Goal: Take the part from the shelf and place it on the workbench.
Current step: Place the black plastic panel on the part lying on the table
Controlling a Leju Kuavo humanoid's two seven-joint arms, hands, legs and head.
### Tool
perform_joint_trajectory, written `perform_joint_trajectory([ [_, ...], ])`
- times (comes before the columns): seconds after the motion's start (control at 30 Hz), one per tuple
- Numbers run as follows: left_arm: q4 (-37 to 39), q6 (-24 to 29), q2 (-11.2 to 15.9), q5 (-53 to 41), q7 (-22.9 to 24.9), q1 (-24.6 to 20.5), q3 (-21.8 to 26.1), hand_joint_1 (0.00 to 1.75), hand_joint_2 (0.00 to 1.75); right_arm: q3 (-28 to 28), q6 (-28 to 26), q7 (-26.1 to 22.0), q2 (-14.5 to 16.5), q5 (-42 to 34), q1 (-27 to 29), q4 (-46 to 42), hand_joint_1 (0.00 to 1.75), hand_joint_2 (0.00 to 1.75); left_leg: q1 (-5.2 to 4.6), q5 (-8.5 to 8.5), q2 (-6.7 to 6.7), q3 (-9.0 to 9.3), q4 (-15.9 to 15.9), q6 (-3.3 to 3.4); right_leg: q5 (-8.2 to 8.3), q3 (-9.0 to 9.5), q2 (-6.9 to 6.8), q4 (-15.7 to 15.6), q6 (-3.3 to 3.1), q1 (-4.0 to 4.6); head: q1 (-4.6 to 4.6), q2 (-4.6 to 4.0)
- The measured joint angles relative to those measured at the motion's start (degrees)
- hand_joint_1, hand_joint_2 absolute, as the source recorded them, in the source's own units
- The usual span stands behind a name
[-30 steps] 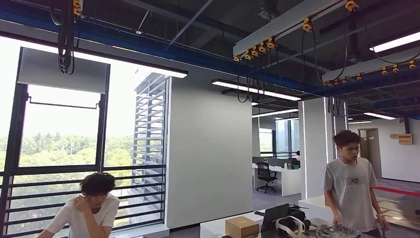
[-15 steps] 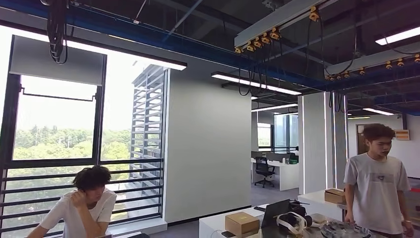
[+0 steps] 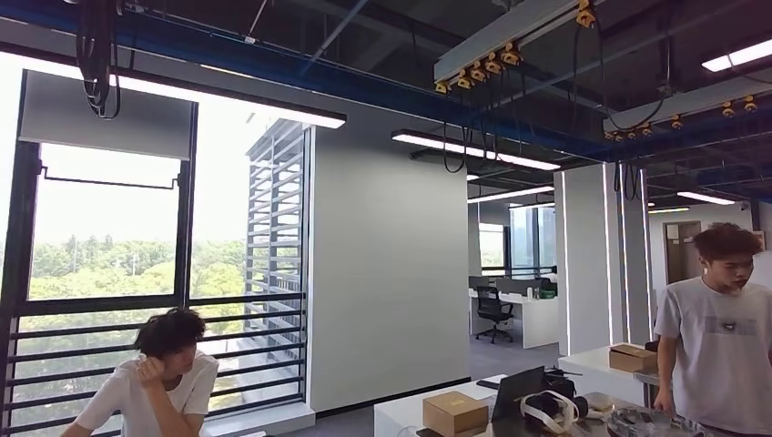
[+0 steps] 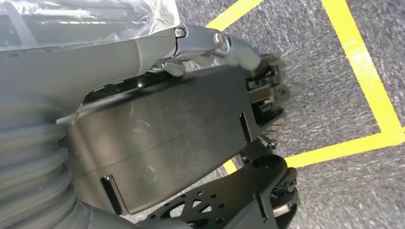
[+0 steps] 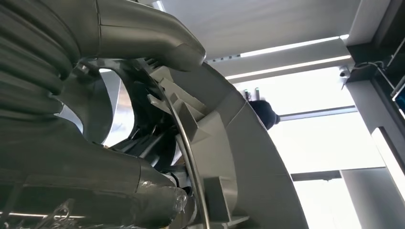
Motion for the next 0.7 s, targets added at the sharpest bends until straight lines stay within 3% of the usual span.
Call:
perform_joint_trajectory([
  [0.1, -0.03, 0.02, -0.16, 0.02, -0.05, -0.04, -0.01, 0.0, 1.75, -0.04, 0.05, 0.02, 0.03, 0.0, -0.04, -0.07, 1.75, 1.75, 0.55, 0.35, -0.01, 0.8, -1.29, 0.68, -1.54, -0.72, -0.11, 1.76, 1.02, 0.06, -0.25, -0.02],
  [0.2, -0.04, 0.02, -0.21, 0.07, -0.06, -0.05, 0.0, 0.0, 1.75, -0.05, 0.11, 0.0, 0.0, 0.0, 0.0, -0.03, 1.75, 1.75, 0.77, -0.06, 0.02, 1.36, -1.54, 1.14, -5.18, -6.4, -0.12, 11.55, 1.8, -0.22, -0.62, -0.04],
  [0.23, -0.04, 0.02, -0.22, 0.1, -0.06, -0.04, 0.0, 0.0, 1.75, -0.05, 0.11, 0.01, -0.02, 0.0, 0.04, 0.01, 1.75, 1.75, 0.78, -0.29, 0.0, 1.58, -1.53, 1.17, -5.5, -8.39, -0.13, 14.36, 1.93, -0.32, -0.7, -0.04],
  [0.27, -0.04, 0.02, -0.22, 0.11, -0.06, -0.03, 0.0, 0.0, 1.75, -0.05, 0.11, 0.02, -0.04, 0.0, 0.05, 0.05, 1.75, 1.75, 0.79, -0.56, -0.04, 1.87, -1.53, 1.13, -4.77, -9.57, -0.13, 15.41, 1.99, -0.38, -0.75, -0.04],
  [0.3, -0.04, 0.02, -0.22, 0.13, -0.06, -0.03, 0.01, 0.0, 1.75, -0.05, 0.11, 0.02, -0.05, 0.0, 0.06, 0.07, 1.75, 1.75, 0.8, -0.89, -0.11, 2.32, -1.53, 1.04, -2.91, -9.66, -0.14, 14.29, 1.98, -0.4, -0.84, -0.04],
  [0.37, -0.04, 0.02, -0.24, 0.13, -0.07, -0.01, 0.01, 0.0, 1.75, -0.05, 0.1, 0.02, -0.07, 0.0, 0.05, 0.09, 1.75, 1.75, 0.81, -1.72, -0.22, 3.32, -1.54, 0.67, 1.99, -7.31, -0.15, 7.58, 1.78, -0.37, -0.88, -0.04],
  [0.4, -0.04, 0.01, -0.24, 0.14, -0.07, -0.02, 0.01, 0.0, 1.75, -0.05, 0.1, 0.02, -0.07, 0.0, 0.01, 0.1, 1.75, 1.75, 0.74, -2.13, -0.24, 3.66, -1.49, 0.36, 3.44, -5.89, -0.14, 4.25, 1.6, -0.28, -0.85, -0.04],
  [0.47, -0.03, -0.01, -0.24, 0.15, -0.1, -0.03, 0.02, 0.0, 1.75, -0.07, 0.08, 0.03, -0.07, 0.0, -0.04, 0.13, 1.75, 1.75, 0.61, -2.6, -0.22, 3.78, -1.59, -0.26, 3.63, -4.46, -0.09, 1.23, 0.93, -0.04, -0.71, -0.03],
  [0.6, -0.02, -0.03, -0.12, 0.15, -0.18, -0.07, 0.01, 0.0, 1.75, -0.12, -0.08, 0.12, 0.02, 0.38, -0.03, 0.08, 1.75, 1.75, 0.66, -3.94, -0.07, 3.92, -0.66, -1.45, 3.11, -3.43, -0.02, -0.04, -0.51, -0.31, -0.6, -0.03],
  [0.63, -0.02, -0.05, -0.09, 0.16, -0.21, -0.07, 0.0, 0.0, 1.75, -0.11, -0.12, 0.18, 0.04, 0.63, -0.03, 0.05, 1.75, 1.75, 0.72, -5.18, -0.07, 2.93, 1.65, -1.73, 3.01, -3.03, -0.09, -0.26, -0.83, -0.44, -0.51, -0.03],
  [0.7, -0.03, -0.08, -0.1, 0.13, -0.37, -0.1, 0.01, 0.0, 1.75, -0.08, -0.19, 0.33, 0.04, 1.1, -0.03, 0.03, 1.75, 1.75, 0.86, -8.05, -0.07, -0.87, 8.94, -2.08, 2.66, -2.49, -0.19, -0.34, -1.2, -0.38, -0.27, -0.04],
])
